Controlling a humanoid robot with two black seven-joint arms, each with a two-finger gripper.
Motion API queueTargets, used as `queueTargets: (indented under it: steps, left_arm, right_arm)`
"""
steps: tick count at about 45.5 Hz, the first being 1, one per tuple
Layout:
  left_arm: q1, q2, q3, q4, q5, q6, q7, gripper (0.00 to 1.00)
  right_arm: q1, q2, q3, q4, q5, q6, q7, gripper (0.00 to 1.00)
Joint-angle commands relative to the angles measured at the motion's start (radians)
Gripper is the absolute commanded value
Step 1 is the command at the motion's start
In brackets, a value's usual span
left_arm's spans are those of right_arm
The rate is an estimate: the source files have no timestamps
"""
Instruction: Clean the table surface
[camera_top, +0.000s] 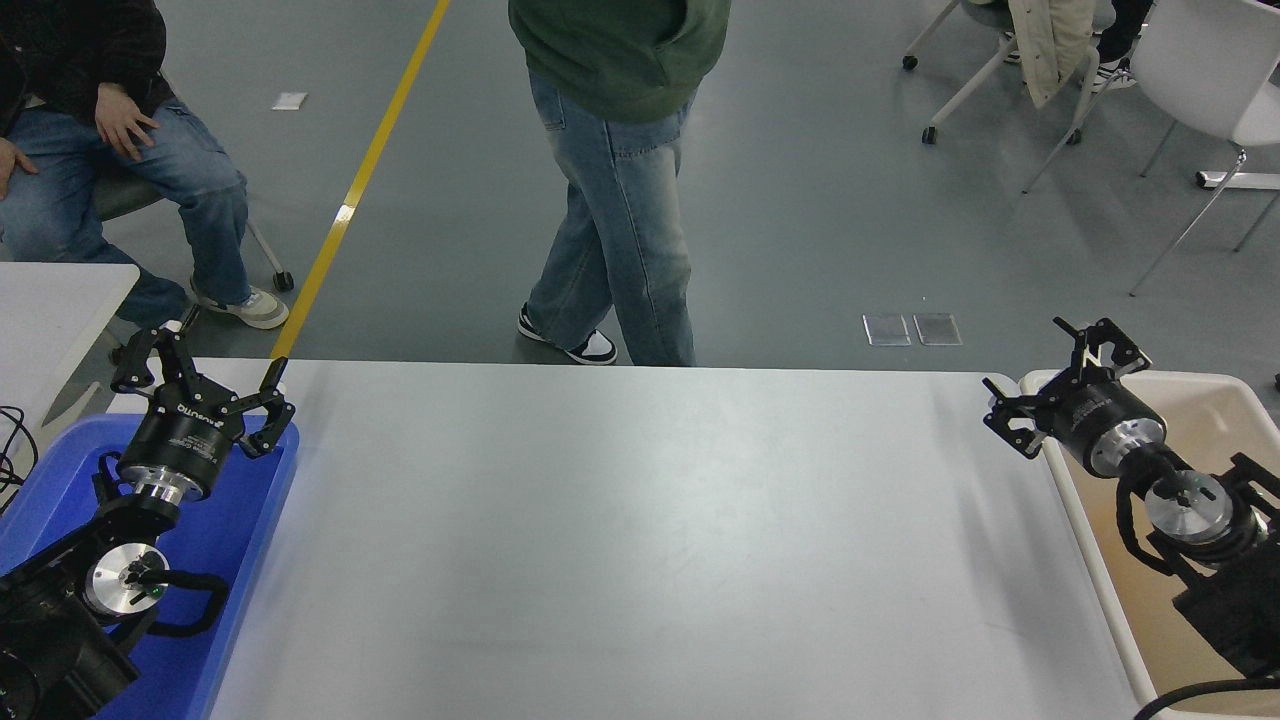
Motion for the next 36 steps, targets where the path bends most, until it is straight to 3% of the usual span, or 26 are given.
queueTargets:
  steps: [1,8,23,36]
  left_arm:
    - [0.000,0.000,0.000,0.000,0.000,0.000,0.000,1.00]
    - [0.000,0.000,0.000,0.000,0.000,0.000,0.000,1.00]
    - [0.000,0.000,0.000,0.000,0.000,0.000,0.000,1.00]
    - [0.000,0.000,0.000,0.000,0.000,0.000,0.000,1.00]
  right_arm:
    - [-0.006,0.062,0.030,0.029,-0.038,0.017,0.157,1.00]
    - [0.000,0.113,-0.018,0.042,-0.145,-0.006,0.227,1.00]
    - [-0.053,0.139,-0.018,0.115,-0.154,-0.073,0.314,1.00]
    - [-0.063,0.134,-0.024,0.100,-0.162,-0.075,0.317,1.00]
